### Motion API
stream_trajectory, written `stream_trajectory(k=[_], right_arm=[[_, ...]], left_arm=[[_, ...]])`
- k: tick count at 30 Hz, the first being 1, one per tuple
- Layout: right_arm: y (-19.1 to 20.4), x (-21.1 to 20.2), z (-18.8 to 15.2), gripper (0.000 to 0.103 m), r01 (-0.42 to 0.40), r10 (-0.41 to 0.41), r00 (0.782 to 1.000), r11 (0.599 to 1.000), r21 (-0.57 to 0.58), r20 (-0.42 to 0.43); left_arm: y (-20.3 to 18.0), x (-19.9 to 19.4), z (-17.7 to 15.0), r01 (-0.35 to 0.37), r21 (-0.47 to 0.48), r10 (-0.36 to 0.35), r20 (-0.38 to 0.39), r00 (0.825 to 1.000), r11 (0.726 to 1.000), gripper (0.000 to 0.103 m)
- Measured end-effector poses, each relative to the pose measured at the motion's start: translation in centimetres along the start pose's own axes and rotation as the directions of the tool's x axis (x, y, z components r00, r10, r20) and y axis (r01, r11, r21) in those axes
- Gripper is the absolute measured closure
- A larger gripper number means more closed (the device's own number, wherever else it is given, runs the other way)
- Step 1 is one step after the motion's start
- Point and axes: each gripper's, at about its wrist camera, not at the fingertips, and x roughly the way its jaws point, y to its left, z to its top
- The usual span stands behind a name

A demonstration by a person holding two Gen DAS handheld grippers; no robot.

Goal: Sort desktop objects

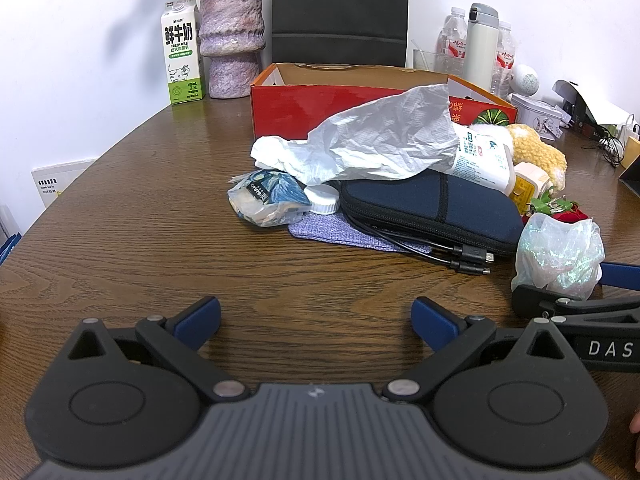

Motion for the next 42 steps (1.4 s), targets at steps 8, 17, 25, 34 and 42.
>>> stream_trajectory(k=[8, 17, 25, 34, 42], right_arm=[[0.0, 0.0, 0.0, 0.0, 0.0, 0.0, 1.0, 1.0, 0.0, 0.0], [0.0, 0.0, 0.0, 0.0, -0.001, 0.001, 1.0, 1.0, 0.0, 0.0], [0.0, 0.0, 0.0, 0.0, 0.0, 0.0, 1.0, 1.0, 0.0, 0.0], [-0.4, -1.0, -0.2, 0.001, -0.045, 0.045, 0.999, 0.999, -0.001, -0.005], [-1.7, -4.7, 0.0, 0.018, -0.193, 0.199, 0.97, 0.98, -0.056, 0.136]], left_arm=[[0.2, -0.1, -0.1, 0.0, 0.0, 0.0, -0.001, 1.0, 1.0, 0.0], [0.2, -0.1, -0.1, 0.001, 0.0, -0.001, -0.001, 1.0, 1.0, 0.0], [0.2, -0.1, -0.1, 0.001, 0.0, -0.001, 0.0, 1.0, 1.0, 0.0], [1.1, -2.8, -0.7, 0.125, 0.018, -0.126, 0.113, 0.986, 0.992, 0.0], [0.8, -1.8, 4.4, 0.172, 0.09, -0.189, 0.242, 0.952, 0.981, 0.003]])
